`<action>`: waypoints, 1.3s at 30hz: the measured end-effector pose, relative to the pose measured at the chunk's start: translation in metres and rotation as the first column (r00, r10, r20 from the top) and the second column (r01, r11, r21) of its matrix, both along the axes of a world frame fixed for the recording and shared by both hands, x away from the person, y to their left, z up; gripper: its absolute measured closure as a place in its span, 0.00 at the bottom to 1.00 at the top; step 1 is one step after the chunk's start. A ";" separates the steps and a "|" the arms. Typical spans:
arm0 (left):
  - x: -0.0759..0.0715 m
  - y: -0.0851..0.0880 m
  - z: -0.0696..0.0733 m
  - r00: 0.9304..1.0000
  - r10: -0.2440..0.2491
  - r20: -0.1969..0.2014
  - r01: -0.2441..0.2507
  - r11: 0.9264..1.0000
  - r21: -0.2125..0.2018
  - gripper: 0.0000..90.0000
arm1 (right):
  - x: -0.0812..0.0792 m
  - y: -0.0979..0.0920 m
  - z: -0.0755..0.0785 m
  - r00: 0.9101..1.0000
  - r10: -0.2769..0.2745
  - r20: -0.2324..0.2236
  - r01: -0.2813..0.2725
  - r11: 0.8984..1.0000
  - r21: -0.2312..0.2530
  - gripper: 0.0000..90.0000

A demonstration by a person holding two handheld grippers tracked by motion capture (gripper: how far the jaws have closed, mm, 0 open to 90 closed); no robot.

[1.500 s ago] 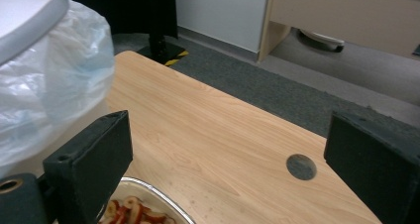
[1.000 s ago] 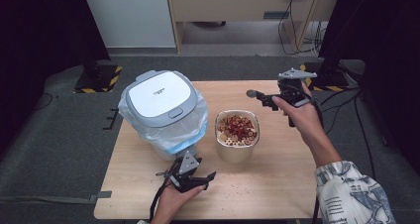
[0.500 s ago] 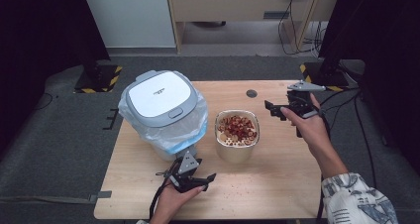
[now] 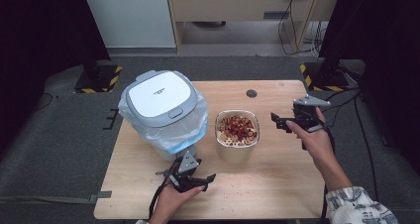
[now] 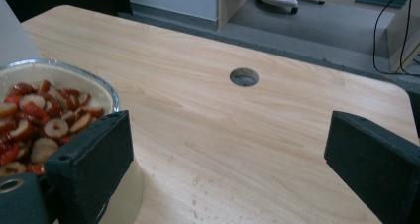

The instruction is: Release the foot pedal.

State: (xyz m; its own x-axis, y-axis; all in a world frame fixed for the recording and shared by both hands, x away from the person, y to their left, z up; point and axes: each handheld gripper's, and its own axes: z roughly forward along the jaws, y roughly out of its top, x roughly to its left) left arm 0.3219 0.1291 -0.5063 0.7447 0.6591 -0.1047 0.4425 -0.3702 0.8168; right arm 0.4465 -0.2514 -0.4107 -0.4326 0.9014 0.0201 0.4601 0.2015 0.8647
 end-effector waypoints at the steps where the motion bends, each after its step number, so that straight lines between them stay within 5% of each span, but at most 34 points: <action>1: 0.000 0.000 0.000 1.000 0.000 0.000 0.000 1.000 -0.002 0.24 | -0.002 -0.001 -0.003 1.000 -0.002 -0.003 0.002 1.000 0.001 0.06; 30: 0.002 0.002 -0.002 1.000 0.002 -0.007 -0.002 1.000 0.006 0.23 | -0.027 -0.011 -0.062 0.996 -0.031 -0.081 0.031 1.000 -0.007 0.07; 39: 0.002 0.005 -0.002 1.000 0.005 -0.006 -0.005 1.000 0.009 0.23 | -0.028 -0.016 -0.082 0.987 -0.094 -0.129 0.092 0.995 -0.027 0.06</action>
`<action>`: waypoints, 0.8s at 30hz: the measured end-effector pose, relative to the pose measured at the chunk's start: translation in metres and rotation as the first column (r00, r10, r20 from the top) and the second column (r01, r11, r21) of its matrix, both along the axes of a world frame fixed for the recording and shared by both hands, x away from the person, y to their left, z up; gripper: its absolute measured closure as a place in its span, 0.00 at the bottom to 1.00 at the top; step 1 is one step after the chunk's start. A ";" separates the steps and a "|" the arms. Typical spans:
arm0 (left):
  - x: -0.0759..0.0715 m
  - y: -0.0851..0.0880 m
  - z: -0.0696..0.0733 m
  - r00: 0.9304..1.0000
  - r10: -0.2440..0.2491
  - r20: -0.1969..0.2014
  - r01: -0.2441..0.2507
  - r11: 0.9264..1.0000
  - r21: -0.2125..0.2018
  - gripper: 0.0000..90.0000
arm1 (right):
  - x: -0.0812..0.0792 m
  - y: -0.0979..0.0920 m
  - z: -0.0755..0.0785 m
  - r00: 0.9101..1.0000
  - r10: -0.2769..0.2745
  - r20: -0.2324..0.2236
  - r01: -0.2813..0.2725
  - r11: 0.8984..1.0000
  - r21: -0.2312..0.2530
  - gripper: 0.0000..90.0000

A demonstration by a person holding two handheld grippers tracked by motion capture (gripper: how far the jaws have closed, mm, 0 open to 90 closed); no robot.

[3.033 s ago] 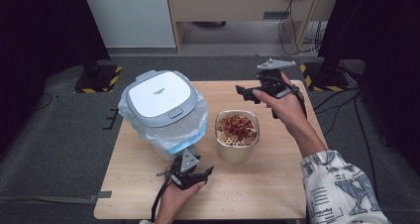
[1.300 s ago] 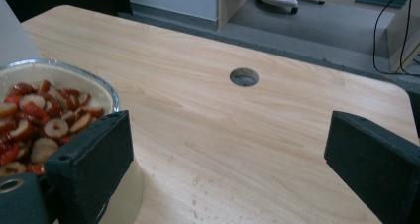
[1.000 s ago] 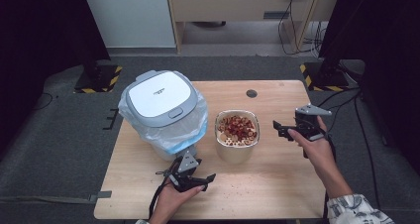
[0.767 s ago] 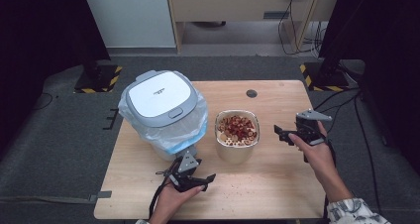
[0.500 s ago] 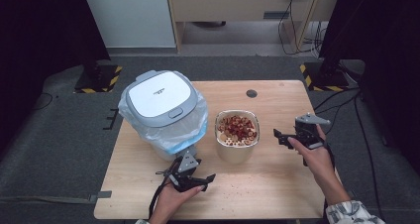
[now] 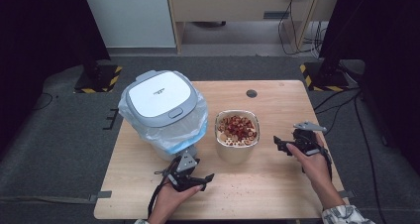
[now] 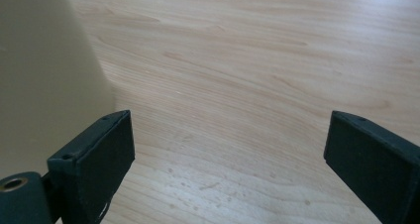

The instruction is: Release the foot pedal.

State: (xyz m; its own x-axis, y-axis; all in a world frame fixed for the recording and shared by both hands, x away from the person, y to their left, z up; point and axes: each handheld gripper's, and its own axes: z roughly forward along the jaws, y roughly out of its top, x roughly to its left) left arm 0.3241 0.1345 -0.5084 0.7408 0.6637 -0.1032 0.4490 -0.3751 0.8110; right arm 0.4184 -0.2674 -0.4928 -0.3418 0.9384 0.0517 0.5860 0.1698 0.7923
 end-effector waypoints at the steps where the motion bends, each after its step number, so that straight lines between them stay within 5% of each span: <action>1: 0.000 0.001 0.000 1.000 -0.002 0.000 0.002 1.000 0.002 0.23 | 0.000 -0.001 -0.002 1.000 -0.006 -0.006 0.006 1.000 -0.011 0.06; 10: 0.001 0.006 0.001 1.000 0.001 0.004 -0.001 1.000 0.001 0.22 | 0.004 -0.008 -0.020 0.994 -0.083 -0.070 0.080 0.996 -0.041 0.06; 21: 0.001 0.009 0.001 1.000 -0.003 0.002 0.003 1.000 0.004 0.22 | 0.001 0.006 -0.043 0.988 -0.066 -0.143 0.052 0.994 -0.096 0.04; 24: 0.001 0.009 0.001 1.000 0.002 0.004 -0.002 1.000 -0.001 0.22 | -0.002 0.012 -0.045 0.991 -0.056 -0.119 0.044 0.994 -0.100 0.03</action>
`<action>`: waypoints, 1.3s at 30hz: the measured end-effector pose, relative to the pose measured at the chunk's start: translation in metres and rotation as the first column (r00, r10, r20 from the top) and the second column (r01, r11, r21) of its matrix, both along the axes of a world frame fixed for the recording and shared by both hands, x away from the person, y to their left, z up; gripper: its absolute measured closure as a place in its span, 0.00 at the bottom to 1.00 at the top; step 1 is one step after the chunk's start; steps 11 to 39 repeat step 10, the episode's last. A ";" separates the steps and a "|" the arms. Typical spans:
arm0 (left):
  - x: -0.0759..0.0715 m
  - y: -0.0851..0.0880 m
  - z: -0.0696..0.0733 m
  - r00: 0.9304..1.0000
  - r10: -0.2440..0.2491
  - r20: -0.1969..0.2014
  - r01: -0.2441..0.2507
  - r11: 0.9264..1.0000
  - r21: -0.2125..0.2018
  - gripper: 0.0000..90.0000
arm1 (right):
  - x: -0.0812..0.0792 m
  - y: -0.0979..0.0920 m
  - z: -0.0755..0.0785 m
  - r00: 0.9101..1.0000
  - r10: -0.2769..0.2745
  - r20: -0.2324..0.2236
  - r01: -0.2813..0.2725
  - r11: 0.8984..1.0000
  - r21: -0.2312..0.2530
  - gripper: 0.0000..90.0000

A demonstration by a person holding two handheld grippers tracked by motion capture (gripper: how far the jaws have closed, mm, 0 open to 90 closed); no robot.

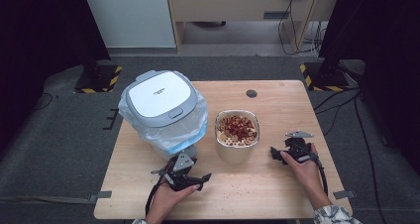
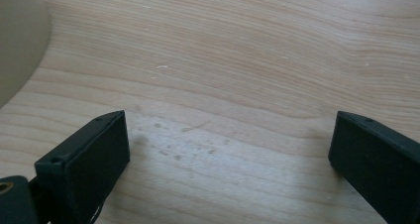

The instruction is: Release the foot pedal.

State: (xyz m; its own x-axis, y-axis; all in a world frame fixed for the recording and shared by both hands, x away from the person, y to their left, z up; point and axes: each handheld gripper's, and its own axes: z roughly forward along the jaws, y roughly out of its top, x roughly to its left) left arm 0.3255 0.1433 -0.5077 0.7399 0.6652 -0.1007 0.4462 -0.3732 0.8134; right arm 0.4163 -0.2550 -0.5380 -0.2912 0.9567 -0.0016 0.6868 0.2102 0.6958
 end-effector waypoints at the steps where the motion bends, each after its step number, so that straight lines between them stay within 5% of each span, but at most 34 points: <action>1: 0.000 0.000 0.000 1.000 0.002 0.000 -0.002 1.000 -0.001 0.22 | -0.001 0.001 -0.001 1.000 0.004 0.008 -0.004 1.000 0.001 0.02; 39: 0.001 0.002 0.001 1.000 0.008 0.003 -0.008 1.000 -0.002 0.22 | -0.010 0.008 -0.002 0.999 0.027 0.016 -0.027 1.000 0.005 0.02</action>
